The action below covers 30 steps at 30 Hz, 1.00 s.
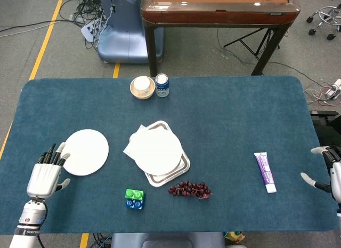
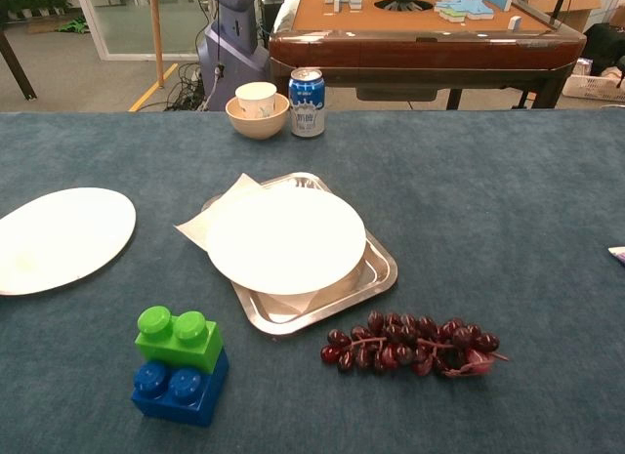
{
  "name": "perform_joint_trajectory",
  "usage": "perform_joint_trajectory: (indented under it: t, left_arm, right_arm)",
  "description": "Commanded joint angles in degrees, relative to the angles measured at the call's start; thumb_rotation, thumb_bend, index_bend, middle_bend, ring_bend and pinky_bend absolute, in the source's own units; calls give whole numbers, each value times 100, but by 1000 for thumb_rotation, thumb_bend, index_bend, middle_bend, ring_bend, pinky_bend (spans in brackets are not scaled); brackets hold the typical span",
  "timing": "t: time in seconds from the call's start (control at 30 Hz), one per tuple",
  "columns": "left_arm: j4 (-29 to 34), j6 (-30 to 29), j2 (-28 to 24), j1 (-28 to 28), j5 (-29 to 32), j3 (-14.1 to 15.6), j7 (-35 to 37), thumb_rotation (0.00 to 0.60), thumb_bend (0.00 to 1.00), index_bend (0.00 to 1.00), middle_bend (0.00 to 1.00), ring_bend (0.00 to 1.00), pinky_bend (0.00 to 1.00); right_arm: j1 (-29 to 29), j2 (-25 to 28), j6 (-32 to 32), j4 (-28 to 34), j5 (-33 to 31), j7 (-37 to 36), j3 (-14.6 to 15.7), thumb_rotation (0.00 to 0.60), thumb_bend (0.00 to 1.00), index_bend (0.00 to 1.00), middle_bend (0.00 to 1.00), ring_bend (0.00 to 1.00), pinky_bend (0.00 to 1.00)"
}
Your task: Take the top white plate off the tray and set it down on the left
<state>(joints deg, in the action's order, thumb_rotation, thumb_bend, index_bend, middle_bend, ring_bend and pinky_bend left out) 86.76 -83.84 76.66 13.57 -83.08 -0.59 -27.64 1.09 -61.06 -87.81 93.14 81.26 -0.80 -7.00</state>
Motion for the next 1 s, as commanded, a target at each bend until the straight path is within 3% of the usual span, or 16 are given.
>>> perform_joint_trajectory:
  t: [0.03,0.57,1.0]
  left_arm:
    - [135,-101,-132,-130,-36,70,190,600,112,266,105,11,212]
    - [358,-688,-305,-653,-379,188,527,600,112,323,124,40,213]
    - [439,-553,-395,-711,-250,40,549,600,112,323,124,40,212]
  right_arm:
    - [10,-16,20,-3,-12,37,4,600,0,360,343,214,228]
    - [78,-123,98,-39,33,244,45,600,0,360,344,214,230]
    - [149,-133,235,-101,-35,245,32,600,0,360,344,214,230]
